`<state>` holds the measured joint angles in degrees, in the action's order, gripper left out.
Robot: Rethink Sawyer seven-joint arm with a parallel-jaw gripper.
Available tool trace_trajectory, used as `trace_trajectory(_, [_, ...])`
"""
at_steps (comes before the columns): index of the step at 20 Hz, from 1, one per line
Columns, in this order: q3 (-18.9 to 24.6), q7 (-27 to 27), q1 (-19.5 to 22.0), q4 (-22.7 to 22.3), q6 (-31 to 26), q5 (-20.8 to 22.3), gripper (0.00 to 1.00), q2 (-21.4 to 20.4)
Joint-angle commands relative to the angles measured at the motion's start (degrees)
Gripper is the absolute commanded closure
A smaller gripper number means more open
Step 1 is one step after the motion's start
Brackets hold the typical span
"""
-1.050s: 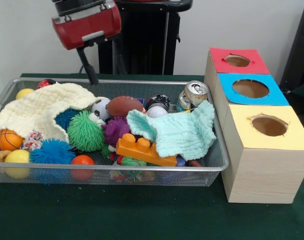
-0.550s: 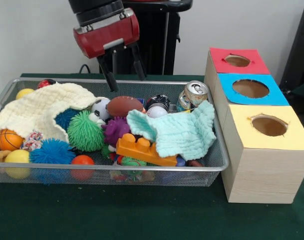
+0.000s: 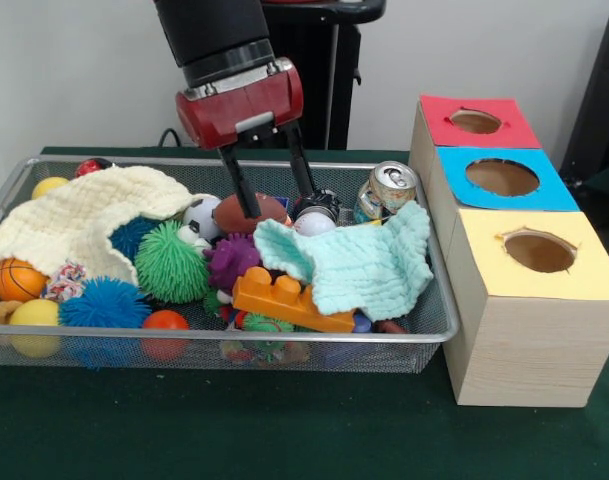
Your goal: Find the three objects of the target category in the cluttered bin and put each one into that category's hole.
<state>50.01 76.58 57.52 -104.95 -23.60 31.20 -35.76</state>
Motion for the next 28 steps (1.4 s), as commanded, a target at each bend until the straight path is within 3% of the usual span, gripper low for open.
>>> trace_trajectory(1, [-2.86, -0.05, -0.73, -1.84, 2.44, 4.86, 0.0, 3.91])
trace_trajectory(10, [-5.5, 0.78, -1.56, -1.26, 0.43, 6.73, 0.0, 6.56])
trace_trajectory(28, [-10.26, 2.58, -3.27, -0.02, 2.03, 10.83, 0.0, 10.27])
